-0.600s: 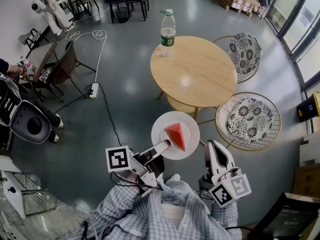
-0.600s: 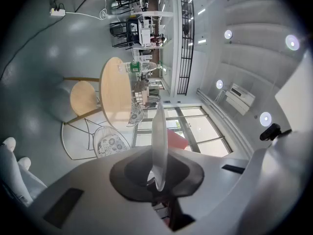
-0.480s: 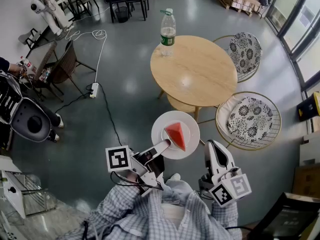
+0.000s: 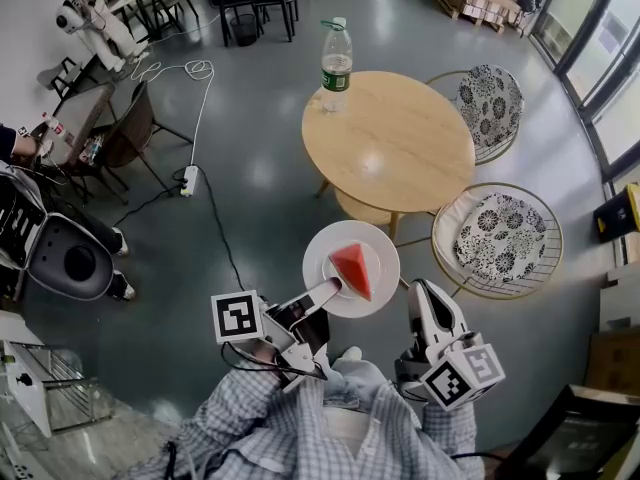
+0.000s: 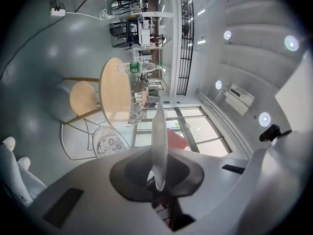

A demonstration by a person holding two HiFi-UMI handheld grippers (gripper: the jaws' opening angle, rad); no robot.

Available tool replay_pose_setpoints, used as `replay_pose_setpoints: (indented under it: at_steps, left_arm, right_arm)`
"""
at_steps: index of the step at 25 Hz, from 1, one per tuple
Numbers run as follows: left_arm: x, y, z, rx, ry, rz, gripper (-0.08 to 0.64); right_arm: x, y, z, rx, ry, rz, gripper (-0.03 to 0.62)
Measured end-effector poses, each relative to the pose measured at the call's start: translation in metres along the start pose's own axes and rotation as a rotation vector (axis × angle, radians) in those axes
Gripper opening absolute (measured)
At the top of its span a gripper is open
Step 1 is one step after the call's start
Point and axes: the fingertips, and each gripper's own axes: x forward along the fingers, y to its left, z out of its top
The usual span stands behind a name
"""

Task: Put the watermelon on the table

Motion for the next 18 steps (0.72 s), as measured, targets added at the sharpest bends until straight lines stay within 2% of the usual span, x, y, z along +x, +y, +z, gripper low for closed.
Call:
replay_pose_setpoints:
  at_steps: [4,8,10,14,18]
  left_arm:
    - [-0.002,0.000,0.002,-0.002,-0.003,-0.005,0.031]
    - [-0.003,0.000,0.006,0.001,-0.002,-0.008,0.031]
    - [-0.004,-0.001,0.008,0.004,0.002,-0.007,0.031]
    - [-0.006,-0.003,0.011,0.007,0.004,-0.019,0.031]
    - [-0.013,-0.004,0.016,0.001,0.001,-0.030,0.031]
  right_arm:
    - [0.007,0.004,-0.010,0.080,0.042,0.018,0.009]
    - [0.013,0.007,-0.016,0.251,0.045,0.059,0.015]
    - [0.016,0.010,-0.017,0.300,0.053,0.078,0.061]
    - [0.026,0.019,-0.027,0.301,0.103,0.107,0.078]
    - [0.032,0.031,-0.032,0.291,0.110,0.133,0.077]
